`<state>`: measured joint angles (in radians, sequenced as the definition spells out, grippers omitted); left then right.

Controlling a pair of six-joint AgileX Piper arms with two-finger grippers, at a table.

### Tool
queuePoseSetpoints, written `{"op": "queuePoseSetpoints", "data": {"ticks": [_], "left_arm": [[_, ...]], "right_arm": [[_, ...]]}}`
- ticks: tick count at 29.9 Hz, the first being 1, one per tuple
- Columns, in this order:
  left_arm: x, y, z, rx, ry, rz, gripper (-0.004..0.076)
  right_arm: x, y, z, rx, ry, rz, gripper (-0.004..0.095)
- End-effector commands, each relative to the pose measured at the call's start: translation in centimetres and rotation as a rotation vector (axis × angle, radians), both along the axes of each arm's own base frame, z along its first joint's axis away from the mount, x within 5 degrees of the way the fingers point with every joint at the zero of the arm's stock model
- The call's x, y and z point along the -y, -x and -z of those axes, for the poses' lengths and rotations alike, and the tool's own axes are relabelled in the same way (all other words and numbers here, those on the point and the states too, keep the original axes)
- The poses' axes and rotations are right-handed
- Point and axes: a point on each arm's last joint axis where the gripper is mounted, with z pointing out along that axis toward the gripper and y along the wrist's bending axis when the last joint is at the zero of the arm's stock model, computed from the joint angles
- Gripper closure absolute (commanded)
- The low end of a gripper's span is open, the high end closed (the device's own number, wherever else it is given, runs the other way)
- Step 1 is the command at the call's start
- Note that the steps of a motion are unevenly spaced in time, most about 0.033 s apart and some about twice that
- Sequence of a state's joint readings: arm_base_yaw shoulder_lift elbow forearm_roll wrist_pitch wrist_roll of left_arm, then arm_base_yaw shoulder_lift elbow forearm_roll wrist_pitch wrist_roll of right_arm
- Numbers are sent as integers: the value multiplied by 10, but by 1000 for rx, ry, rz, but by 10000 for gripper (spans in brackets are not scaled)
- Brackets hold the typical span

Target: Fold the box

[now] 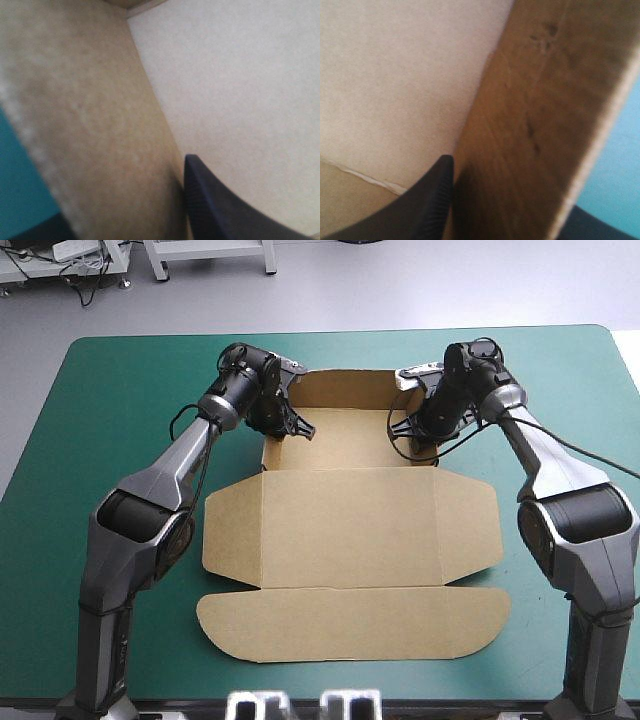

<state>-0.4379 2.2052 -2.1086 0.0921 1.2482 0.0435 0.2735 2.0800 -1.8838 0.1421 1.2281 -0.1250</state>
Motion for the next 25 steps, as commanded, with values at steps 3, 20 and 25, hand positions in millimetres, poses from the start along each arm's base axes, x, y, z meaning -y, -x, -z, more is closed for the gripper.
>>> {"op": "queuePoseSetpoints", "data": {"ticks": [3, 20, 25], "left_arm": [[-4, 10, -38, 61, 5, 15, 181], [-52, 48, -167, 395, 37, -16, 232], [-67, 87, -216, 511, 68, 23, 711]], "right_arm": [[-3, 5, -44, 119, -41, -18, 132], [18, 39, -166, 464, -40, 22, 88], [29, 58, -192, 535, -36, 16, 88]]}}
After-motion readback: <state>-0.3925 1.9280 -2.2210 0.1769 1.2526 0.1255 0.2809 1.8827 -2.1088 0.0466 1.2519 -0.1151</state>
